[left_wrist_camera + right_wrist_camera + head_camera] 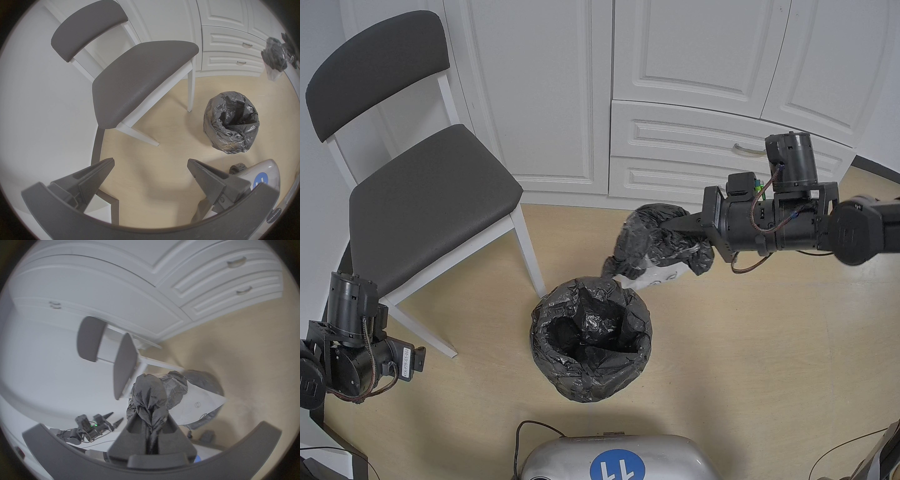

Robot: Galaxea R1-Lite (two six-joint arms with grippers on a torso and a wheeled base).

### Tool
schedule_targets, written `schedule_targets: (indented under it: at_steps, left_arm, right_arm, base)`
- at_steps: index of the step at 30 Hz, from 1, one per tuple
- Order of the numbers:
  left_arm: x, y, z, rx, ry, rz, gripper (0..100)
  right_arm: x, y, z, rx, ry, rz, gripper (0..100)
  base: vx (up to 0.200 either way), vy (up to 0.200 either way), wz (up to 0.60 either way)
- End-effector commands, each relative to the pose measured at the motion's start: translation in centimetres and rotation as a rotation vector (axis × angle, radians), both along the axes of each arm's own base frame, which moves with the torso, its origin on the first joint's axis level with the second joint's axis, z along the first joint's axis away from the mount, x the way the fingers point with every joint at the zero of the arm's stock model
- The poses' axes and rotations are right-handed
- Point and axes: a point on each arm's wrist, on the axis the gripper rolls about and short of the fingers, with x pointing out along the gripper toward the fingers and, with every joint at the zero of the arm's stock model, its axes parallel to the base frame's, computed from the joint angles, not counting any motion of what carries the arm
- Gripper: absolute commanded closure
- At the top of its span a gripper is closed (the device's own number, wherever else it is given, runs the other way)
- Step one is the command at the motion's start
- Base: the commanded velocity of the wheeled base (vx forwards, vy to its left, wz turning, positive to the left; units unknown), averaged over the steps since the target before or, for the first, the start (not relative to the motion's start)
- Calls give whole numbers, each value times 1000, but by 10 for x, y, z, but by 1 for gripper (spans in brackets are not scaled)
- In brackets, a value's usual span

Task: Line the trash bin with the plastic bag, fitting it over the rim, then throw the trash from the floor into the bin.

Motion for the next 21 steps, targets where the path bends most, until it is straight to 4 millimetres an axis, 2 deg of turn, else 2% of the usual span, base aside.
schedule_targets:
  at_steps: [1,11,13,17,21]
  left_arm:
    - [-2,3,2,5,-8,8,0]
    - [0,3,2,5,-12,10,0]
    - [0,3,2,4,-13,10,0]
    - [0,3,2,4,-13,11,0]
    - [0,3,1,5,-10,11,0]
  right_arm:
    - [-25,60,-87,95,58,170,100]
    - [-18,100,-158,196,79,188,100]
    - [-16,107,-178,194,83,167,100]
    - [-10,109,-197,182,89,146,100]
    - [0,105,-203,181,87,122,100]
  base:
    - [0,0,0]
    - [0,0,0]
    - [0,0,0]
    - [0,0,0]
    - [0,0,0]
